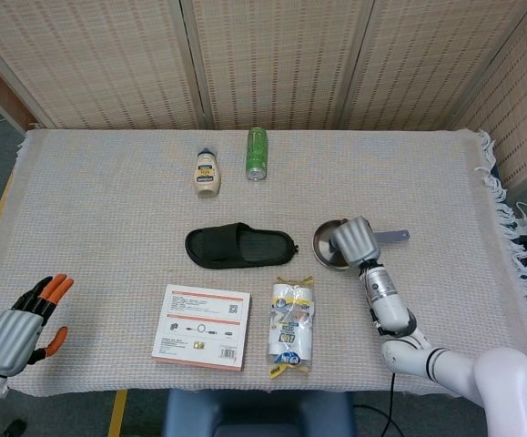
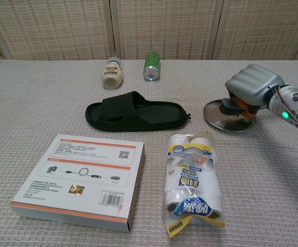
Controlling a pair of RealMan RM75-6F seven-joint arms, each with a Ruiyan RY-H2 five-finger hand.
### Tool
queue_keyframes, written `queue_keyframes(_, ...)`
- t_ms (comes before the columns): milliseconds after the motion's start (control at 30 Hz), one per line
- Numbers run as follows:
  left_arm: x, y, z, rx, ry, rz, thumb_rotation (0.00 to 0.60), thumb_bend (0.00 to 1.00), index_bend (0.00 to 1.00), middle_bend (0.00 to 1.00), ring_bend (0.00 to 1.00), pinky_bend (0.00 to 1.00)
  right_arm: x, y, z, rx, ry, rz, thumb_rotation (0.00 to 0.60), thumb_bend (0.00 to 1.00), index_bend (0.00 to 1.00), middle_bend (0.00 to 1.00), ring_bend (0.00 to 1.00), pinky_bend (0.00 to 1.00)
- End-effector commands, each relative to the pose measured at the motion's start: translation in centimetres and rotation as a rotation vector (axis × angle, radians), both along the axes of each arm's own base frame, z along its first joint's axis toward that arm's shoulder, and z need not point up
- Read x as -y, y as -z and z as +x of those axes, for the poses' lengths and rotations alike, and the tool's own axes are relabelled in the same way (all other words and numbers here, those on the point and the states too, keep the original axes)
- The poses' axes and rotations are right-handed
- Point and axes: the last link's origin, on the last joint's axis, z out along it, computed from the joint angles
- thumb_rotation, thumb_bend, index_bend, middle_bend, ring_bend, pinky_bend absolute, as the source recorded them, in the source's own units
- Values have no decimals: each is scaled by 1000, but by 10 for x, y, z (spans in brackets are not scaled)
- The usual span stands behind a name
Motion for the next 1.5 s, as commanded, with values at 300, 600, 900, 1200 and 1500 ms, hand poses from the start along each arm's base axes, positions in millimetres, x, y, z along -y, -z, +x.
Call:
queue_keyframes(300, -1, -1, -1, 2, -9, 3, 600, 468, 0, 0, 0, 202, -1, 1, 0, -4, 48, 16, 600, 385, 335, 489, 419, 755)
queue_keyframes(600, -2, 0, -1, -6, -16, 13, 600, 483, 0, 0, 0, 206, -5, -13, 2, -28, 62, 26, 600, 385, 161, 377, 320, 692)
queue_keyframes(900, -2, 0, -1, -6, -15, 16, 600, 484, 0, 0, 0, 208, -13, -27, 12, -1, 32, 42, 600, 385, 159, 366, 308, 684)
queue_keyframes(1200, -1, -3, -1, 0, -11, 29, 600, 483, 0, 0, 0, 209, -67, -88, 20, 302, -67, -27, 600, 382, 94, 259, 198, 452)
queue_keyframes(1500, -5, -3, -1, 13, 42, 102, 600, 480, 0, 0, 0, 196, -215, -137, -72, 590, -133, -213, 600, 267, 0, 0, 0, 37)
